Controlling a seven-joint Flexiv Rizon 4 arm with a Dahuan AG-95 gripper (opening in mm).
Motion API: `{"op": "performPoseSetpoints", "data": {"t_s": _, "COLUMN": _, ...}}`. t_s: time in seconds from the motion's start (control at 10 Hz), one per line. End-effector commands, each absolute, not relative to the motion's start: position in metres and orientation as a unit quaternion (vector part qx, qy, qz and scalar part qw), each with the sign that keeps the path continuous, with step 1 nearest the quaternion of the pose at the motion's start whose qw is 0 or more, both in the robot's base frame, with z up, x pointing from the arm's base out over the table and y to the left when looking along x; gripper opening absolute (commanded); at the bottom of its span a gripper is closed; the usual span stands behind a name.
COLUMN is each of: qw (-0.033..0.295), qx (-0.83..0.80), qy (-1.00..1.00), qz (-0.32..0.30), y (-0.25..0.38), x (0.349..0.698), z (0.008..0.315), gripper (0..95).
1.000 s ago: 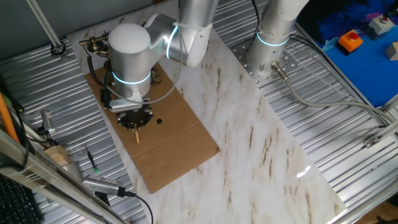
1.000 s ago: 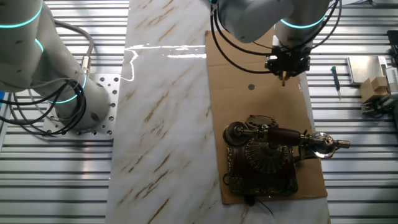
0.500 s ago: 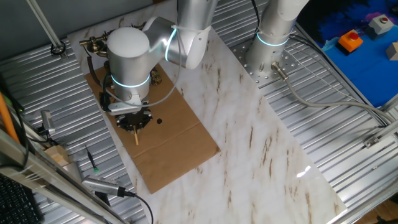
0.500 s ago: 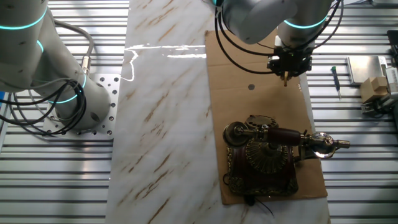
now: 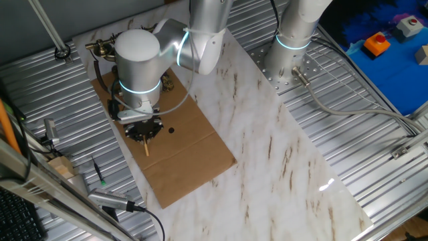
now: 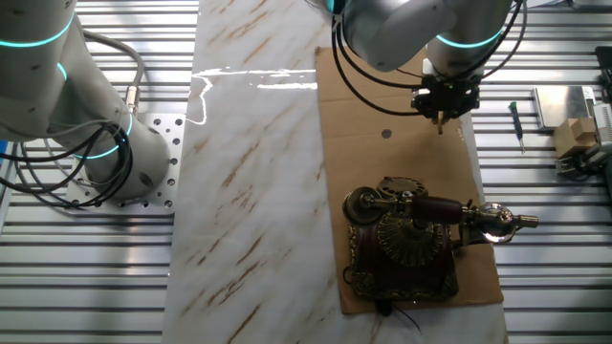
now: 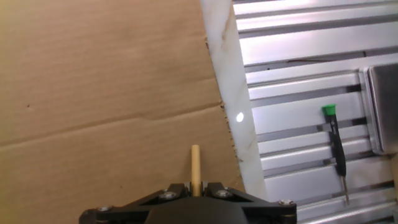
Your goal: Dial a number on an old rotary phone
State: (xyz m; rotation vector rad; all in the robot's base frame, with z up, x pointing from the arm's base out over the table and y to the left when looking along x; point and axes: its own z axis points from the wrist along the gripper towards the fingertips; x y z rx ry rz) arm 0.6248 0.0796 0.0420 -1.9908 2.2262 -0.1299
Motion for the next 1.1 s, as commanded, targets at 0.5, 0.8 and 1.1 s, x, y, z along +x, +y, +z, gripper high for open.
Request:
{"op": "performPoseSetpoints", "data": {"t_s": 0.5, "qw": 0.079, "qx": -0.671, "qy": 0.736, "qz": -0.039, "y": 0.079, "x": 0.625, "z": 0.042, "gripper": 19.0}}
{"op": "performPoseSetpoints", "data": {"t_s": 0.8, "qw": 0.079, "qx": -0.663, "qy": 0.743, "qz": -0.039, "y": 0.08, "x": 0.624, "z": 0.044, "gripper": 19.0}}
{"op": "performPoseSetpoints", "data": {"t_s": 1.1, "qw": 0.04, "qx": -0.623, "qy": 0.781, "qz": -0.03, "y": 0.074, "x": 0.622, "z": 0.06, "gripper": 19.0}}
